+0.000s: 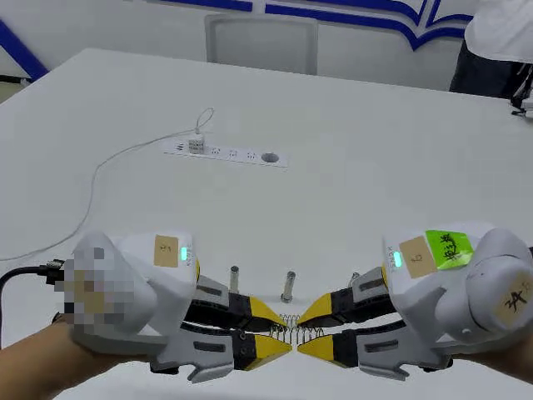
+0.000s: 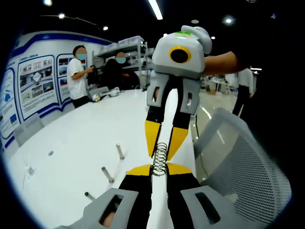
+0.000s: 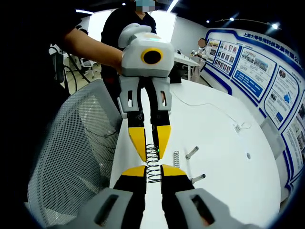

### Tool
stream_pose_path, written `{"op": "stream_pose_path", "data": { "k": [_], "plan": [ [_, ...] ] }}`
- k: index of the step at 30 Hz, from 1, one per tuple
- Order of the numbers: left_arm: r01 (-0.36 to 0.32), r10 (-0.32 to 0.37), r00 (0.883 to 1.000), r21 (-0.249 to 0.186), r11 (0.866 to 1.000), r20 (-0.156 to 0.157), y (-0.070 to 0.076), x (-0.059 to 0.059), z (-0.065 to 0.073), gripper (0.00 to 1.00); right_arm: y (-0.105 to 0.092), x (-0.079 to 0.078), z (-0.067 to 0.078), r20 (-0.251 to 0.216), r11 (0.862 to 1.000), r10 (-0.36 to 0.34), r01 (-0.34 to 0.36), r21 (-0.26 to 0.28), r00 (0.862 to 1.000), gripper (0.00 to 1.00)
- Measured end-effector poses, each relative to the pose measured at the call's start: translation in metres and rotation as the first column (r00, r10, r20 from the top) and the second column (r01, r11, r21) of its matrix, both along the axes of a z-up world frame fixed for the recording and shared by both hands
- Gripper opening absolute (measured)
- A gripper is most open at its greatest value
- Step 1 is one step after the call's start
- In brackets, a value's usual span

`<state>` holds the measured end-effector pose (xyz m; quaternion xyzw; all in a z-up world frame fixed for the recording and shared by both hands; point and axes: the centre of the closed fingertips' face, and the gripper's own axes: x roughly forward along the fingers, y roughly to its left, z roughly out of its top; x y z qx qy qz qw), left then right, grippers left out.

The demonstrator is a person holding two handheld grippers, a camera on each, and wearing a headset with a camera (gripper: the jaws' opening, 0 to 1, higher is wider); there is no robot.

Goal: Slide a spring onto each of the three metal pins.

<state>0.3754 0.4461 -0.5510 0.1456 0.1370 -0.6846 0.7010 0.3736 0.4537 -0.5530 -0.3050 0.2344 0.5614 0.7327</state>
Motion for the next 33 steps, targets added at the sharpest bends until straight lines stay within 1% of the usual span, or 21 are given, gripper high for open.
{"op": "stream_pose_path", "data": {
  "k": [4,7,10,12,13,15,16,17,20,23,26,30,32,33],
  "plan": [
    [0.006,-0.006,1.0,-0.003,1.0,0.0,0.0,-0.001,0.001,0.09,-0.001,0.0,-0.001,0.007,1.0,0.004,-0.004,0.002,1.0,0.14],
    [0.015,-0.015,1.0,-0.005,1.0,0.002,-0.001,-0.003,0.001,0.09,-0.005,0.002,-0.006,0.005,1.0,0.003,-0.003,-0.023,1.0,0.16],
    [0.012,-0.012,1.0,-0.005,1.0,0.006,-0.001,-0.003,0.002,0.09,-0.006,0.0,-0.007,-0.013,1.0,-0.001,0.001,-0.01,1.0,0.14],
    [0.012,-0.011,1.0,-0.006,1.0,0.007,-0.001,-0.002,0.002,0.09,-0.008,0.0,-0.009,-0.011,1.0,-0.007,0.007,-0.019,1.0,0.14],
    [0.011,-0.011,1.0,-0.006,1.0,0.008,0.0,-0.002,0.002,0.09,-0.011,0.001,-0.011,-0.018,0.999,-0.015,0.015,-0.03,1.0,0.14],
    [0.008,-0.008,1.0,-0.004,1.0,0.009,0.001,-0.001,0.001,0.09,-0.011,0.0,-0.011,-0.026,1.0,-0.019,0.018,-0.024,0.999,0.12],
    [0.007,-0.007,1.0,-0.004,1.0,0.008,0.001,-0.001,0.001,0.09,-0.01,0.001,-0.009,-0.03,1.0,-0.027,0.027,-0.002,0.999,0.12],
    [0.006,-0.006,1.0,-0.003,1.0,0.009,0.001,-0.001,0.001,0.09,-0.01,0.001,-0.009,-0.034,0.999,-0.032,0.032,0.002,0.999,0.12],
    [0.007,-0.007,1.0,-0.001,1.0,0.01,0.002,-0.001,0.001,0.09,-0.009,0.0,-0.004,-0.067,0.998,-0.047,0.05,0.046,0.997,0.12],
    [0.006,-0.006,1.0,0.002,1.0,0.006,0.003,-0.001,0.0,0.09,-0.006,-0.001,0.005,-0.09,0.993,-0.049,0.059,0.104,0.995,0.12],
    [0.002,-0.002,1.0,-0.001,1.0,0.0,0.002,-0.001,0.0,0.09,-0.004,-0.001,0.012,-0.109,0.987,-0.057,0.072,0.144,0.992,0.12],
    [-0.003,0.003,1.0,-0.011,1.0,-0.003,0.001,0.0,0.002,0.09,-0.004,0.0,0.014,-0.118,0.983,-0.063,0.082,0.165,0.991,0.12],
    [-0.003,0.003,1.0,-0.014,1.0,-0.002,0.002,0.0,0.003,0.09,-0.002,-0.001,0.016,-0.132,0.979,-0.067,0.091,0.185,0.989,0.12],
    [-0.003,0.003,1.0,-0.013,1.0,-0.001,0.002,0.0,0.002,0.09,-0.001,-0.002,0.018,-0.142,0.975,-0.066,0.095,0.203,0.988,0.12]
  ]
}}
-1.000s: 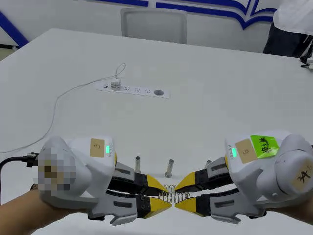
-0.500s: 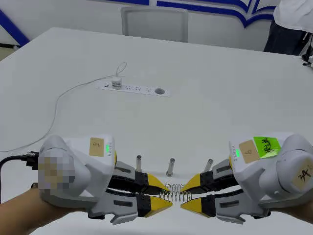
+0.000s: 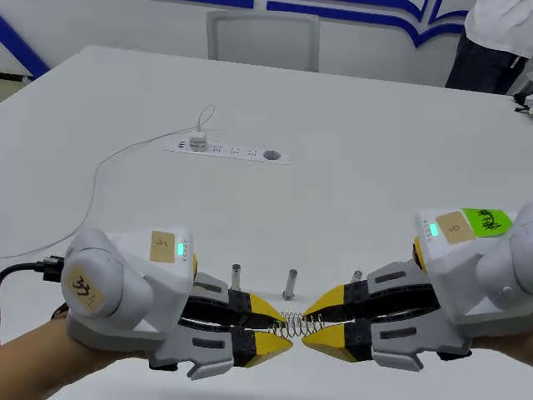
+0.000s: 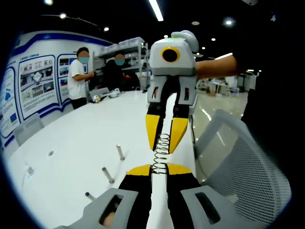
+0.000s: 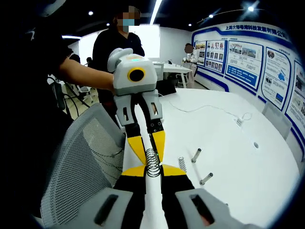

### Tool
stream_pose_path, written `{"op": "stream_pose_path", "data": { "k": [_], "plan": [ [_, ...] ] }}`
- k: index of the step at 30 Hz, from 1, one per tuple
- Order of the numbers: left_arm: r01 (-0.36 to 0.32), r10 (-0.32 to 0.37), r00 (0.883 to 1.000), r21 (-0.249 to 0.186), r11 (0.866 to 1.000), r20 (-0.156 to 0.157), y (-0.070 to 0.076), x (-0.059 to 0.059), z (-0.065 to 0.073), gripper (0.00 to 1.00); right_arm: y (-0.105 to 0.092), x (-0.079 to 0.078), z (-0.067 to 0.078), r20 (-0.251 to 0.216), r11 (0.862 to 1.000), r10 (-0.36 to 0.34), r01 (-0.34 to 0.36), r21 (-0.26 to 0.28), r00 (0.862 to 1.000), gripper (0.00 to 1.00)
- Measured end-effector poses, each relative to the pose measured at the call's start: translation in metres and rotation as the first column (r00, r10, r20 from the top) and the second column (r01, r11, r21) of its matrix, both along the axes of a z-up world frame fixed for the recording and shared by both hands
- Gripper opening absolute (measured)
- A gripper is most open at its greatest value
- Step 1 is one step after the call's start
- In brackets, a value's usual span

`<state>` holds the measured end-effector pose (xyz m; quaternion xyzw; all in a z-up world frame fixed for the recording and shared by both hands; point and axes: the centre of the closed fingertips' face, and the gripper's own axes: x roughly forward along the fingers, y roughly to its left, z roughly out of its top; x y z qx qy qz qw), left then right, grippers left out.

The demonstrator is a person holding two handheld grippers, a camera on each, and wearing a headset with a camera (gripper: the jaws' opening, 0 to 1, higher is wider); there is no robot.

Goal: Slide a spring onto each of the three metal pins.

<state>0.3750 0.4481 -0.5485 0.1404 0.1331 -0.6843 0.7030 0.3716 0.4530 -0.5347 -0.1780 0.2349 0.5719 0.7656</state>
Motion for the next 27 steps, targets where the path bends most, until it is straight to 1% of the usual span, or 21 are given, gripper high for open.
{"op": "stream_pose_path", "data": {
  "k": [2,3,8,10,13,17,22,23,27],
  "plan": [
    [0.0,0.0,1.0,0.003,1.0,0.002,0.0,0.0,-0.001,0.09,0.004,-0.001,0.005,-0.015,0.999,-0.008,0.009,0.043,1.0,0.12],
    [0.003,-0.003,1.0,0.003,1.0,0.0,0.0,-0.001,-0.001,0.09,0.007,0.0,0.009,-0.023,0.997,-0.016,0.017,0.075,1.0,0.12],
    [-0.002,0.002,1.0,-0.003,1.0,-0.001,-0.001,0.0,-0.001,0.09,0.012,0.002,0.015,-0.02,0.993,-0.03,0.032,0.109,0.999,0.12],
    [0.0,0.0,1.0,-0.004,1.0,-0.001,-0.001,-0.001,0.0,0.09,0.014,0.004,0.018,-0.024,0.991,-0.038,0.041,0.131,0.999,0.11],
    [-0.005,0.005,1.0,-0.008,1.0,-0.002,-0.002,0.001,0.0,0.09,0.016,0.006,0.02,-0.03,0.987,-0.052,0.056,0.149,0.998,0.11],
    [-0.01,0.01,1.0,-0.008,1.0,-0.006,-0.002,0.002,0.0,0.1,0.017,0.008,0.02,-0.035,0.986,-0.067,0.071,0.151,0.997,0.11],
    [-0.03,0.03,0.999,-0.016,0.999,-0.023,0.0,0.005,-0.001,0.11,0.019,0.012,0.02,-0.028,0.987,-0.085,0.088,0.138,0.996,0.11],
    [-0.043,0.043,0.999,-0.02,0.999,-0.014,0.0,0.007,0.0,0.11,0.02,0.013,0.02,-0.023,0.987,-0.087,0.089,0.133,0.996,0.11],
    [-0.057,0.057,0.998,-0.03,0.998,-0.003,0.003,0.01,0.003,0.12,0.02,0.018,0.023,-0.016,0.986,-0.096,0.097,0.132,0.995,0.11]
  ]
}}
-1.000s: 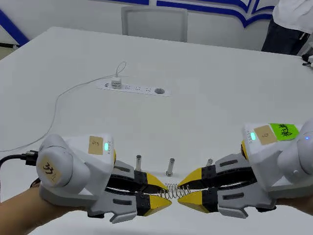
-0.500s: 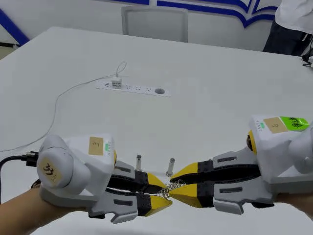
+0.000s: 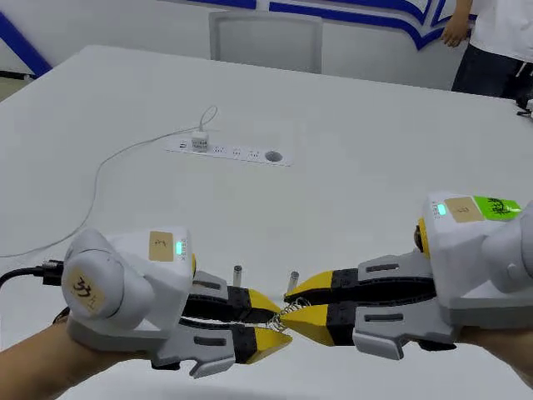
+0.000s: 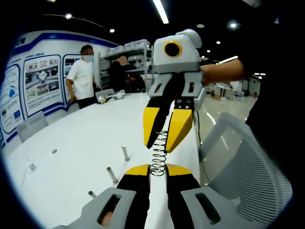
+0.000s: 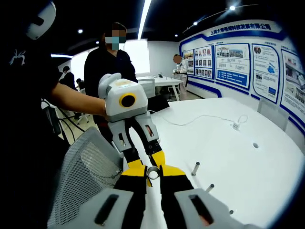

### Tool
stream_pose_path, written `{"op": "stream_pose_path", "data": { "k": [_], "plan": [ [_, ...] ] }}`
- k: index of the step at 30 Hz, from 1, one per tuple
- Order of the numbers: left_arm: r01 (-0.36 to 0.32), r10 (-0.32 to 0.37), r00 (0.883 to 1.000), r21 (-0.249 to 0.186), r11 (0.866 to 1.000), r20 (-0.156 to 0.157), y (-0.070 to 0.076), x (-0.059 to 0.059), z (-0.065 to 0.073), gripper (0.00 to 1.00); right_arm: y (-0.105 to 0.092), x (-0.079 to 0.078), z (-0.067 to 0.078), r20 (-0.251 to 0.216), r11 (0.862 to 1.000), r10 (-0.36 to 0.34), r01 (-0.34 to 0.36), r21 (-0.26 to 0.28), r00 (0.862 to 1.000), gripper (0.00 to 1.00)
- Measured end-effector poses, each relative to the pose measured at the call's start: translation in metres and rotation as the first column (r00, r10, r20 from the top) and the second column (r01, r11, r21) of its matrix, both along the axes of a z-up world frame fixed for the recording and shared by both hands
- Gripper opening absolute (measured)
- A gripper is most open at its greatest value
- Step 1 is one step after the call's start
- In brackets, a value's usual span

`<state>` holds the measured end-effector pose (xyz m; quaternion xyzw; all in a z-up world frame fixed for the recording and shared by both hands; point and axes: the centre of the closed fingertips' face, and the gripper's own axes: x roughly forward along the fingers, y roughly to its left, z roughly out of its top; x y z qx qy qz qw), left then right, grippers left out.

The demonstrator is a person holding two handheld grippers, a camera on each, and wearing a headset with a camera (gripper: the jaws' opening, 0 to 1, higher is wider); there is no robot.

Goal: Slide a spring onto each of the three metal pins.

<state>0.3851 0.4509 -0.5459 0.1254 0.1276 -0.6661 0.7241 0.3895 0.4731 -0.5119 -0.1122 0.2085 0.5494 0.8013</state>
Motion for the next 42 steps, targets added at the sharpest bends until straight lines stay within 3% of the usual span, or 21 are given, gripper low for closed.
{"op": "stream_pose_path", "data": {
  "k": [7,12,18,20,24,27,30,35,42],
  "plan": [
    [-0.083,0.083,0.997,-0.02,0.996,-0.001,0.01,0.016,0.004,0.26,-0.011,0.01,0.009,0.019,1.0,-0.028,0.028,-0.009,0.999,0.11],
    [-0.158,0.158,0.987,-0.035,0.987,0.008,0.021,0.033,0.009,0.4,-0.031,0.026,0.008,0.034,0.995,-0.092,0.093,-0.031,0.995,0.11],
    [-0.271,0.272,0.962,-0.053,0.961,0.016,0.039,0.054,0.014,0.62,-0.06,0.044,0.001,0.052,0.981,-0.176,0.179,-0.07,0.983,0.11],
    [-0.298,0.299,0.954,-0.057,0.953,0.019,0.044,0.058,0.015,0.65,-0.069,0.049,-0.001,0.05,0.975,-0.203,0.207,-0.077,0.978,0.11],
    [-0.361,0.363,0.932,-0.076,0.929,0.015,0.055,0.069,0.018,0.72,-0.088,0.06,-0.004,0.061,0.961,-0.258,0.263,-0.09,0.964,0.11],
    [-0.392,0.394,0.919,-0.079,0.917,0.009,0.062,0.075,0.019,0.78,-0.105,0.073,-0.006,0.095,0.941,-0.31,0.319,-0.113,0.946,0.11],
    [-0.426,0.428,0.903,-0.071,0.902,0.026,0.071,0.081,0.017,0.85,-0.119,0.084,-0.012,0.122,0.921,-0.35,0.365,-0.135,0.929,0.11],
    [-0.459,0.461,0.887,-0.061,0.886,0.017,0.082,0.085,0.014,0.9,-0.137,0.097,-0.025,0.099,0.888,-0.423,0.434,-0.153,0.901,0.11],
    [-0.491,0.492,0.871,-0.045,0.87,-0.006,0.091,0.088,0.009,1.0,-0.146,0.102,-0.047,0.068,0.859,-0.455,0.458,-0.227,0.888,0.11]
  ]
}}
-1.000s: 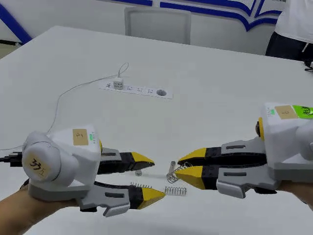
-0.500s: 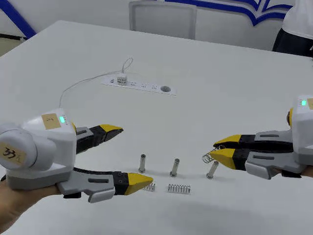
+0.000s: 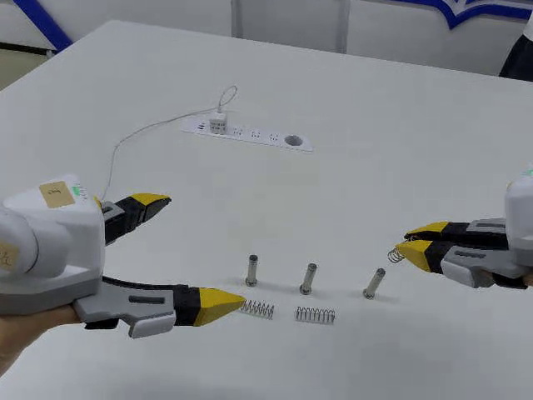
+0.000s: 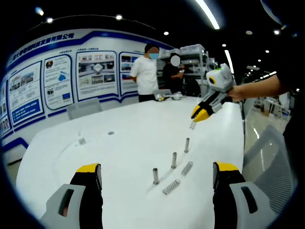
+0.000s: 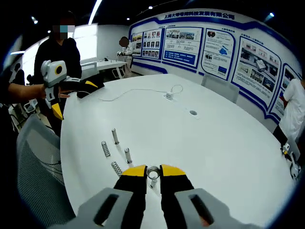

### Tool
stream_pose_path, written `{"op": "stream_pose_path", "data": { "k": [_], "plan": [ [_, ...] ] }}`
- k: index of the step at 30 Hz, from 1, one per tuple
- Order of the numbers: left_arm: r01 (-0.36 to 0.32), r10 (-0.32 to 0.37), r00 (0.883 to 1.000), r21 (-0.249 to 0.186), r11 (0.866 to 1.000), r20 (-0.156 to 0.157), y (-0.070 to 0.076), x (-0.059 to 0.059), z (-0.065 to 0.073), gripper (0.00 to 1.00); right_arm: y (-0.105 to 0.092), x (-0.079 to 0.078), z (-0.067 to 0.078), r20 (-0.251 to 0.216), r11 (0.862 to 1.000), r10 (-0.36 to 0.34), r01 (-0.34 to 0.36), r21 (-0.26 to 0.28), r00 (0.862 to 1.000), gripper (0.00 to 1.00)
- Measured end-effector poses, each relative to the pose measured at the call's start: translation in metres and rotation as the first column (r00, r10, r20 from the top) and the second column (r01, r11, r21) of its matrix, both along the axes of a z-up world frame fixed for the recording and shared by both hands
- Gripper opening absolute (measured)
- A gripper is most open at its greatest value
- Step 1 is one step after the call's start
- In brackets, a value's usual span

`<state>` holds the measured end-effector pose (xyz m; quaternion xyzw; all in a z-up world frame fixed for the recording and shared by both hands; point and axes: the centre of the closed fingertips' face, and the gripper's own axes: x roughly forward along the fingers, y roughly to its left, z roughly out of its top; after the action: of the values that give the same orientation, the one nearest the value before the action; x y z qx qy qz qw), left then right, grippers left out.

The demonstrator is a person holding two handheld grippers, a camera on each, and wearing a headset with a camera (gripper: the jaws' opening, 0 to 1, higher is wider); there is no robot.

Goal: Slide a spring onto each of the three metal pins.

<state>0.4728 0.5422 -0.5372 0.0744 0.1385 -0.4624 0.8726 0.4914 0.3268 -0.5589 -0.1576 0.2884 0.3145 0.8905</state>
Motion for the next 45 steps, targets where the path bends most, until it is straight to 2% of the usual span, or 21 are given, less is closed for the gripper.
{"op": "stream_pose_path", "data": {
  "k": [11,14,17,24,28,32,39,45],
  "plan": [
    [-0.018,0.018,0.999,0.022,1.0,-0.031,0.007,-0.002,-0.011,1.0,-0.003,0.009,-0.024,-0.078,0.999,-0.034,0.034,0.0,0.996,0.11],
    [-0.035,0.035,0.999,-0.003,0.999,-0.036,0.009,-0.001,-0.009,1.0,-0.004,0.01,-0.029,-0.092,0.999,-0.031,0.029,-0.016,0.995,0.11],
    [-0.043,0.042,0.998,-0.008,0.999,-0.04,0.011,0.0,-0.009,1.0,-0.002,0.009,-0.033,-0.11,1.0,-0.019,0.017,-0.02,0.994,0.11],
    [-0.047,0.047,0.997,0.001,0.999,-0.056,0.013,-0.001,-0.015,1.0,-0.001,0.012,-0.042,-0.132,1.0,-0.018,0.015,-0.022,0.991,0.11],
    [-0.052,0.051,0.997,-0.018,0.998,-0.065,0.014,-0.001,-0.013,1.0,0.0,0.012,-0.049,-0.149,0.999,-0.011,0.005,-0.035,0.989,0.11],
    [-0.052,0.051,0.996,-0.009,0.999,-0.068,0.015,0.0,-0.015,1.0,0.002,0.013,-0.058,-0.165,0.998,0.001,-0.011,-0.063,0.986,0.11],
    [-0.053,0.053,0.996,-0.011,0.999,-0.072,0.015,0.0,-0.015,1.0,0.003,0.014,-0.076,-0.195,0.997,0.001,-0.017,-0.081,0.981,0.11],
    [-0.055,0.054,0.996,-0.008,0.998,-0.077,0.014,0.0,-0.016,1.0,0.005,0.013,-0.085,-0.207,0.996,0.002,-0.02,-0.086,0.978,0.11]
  ]
}}
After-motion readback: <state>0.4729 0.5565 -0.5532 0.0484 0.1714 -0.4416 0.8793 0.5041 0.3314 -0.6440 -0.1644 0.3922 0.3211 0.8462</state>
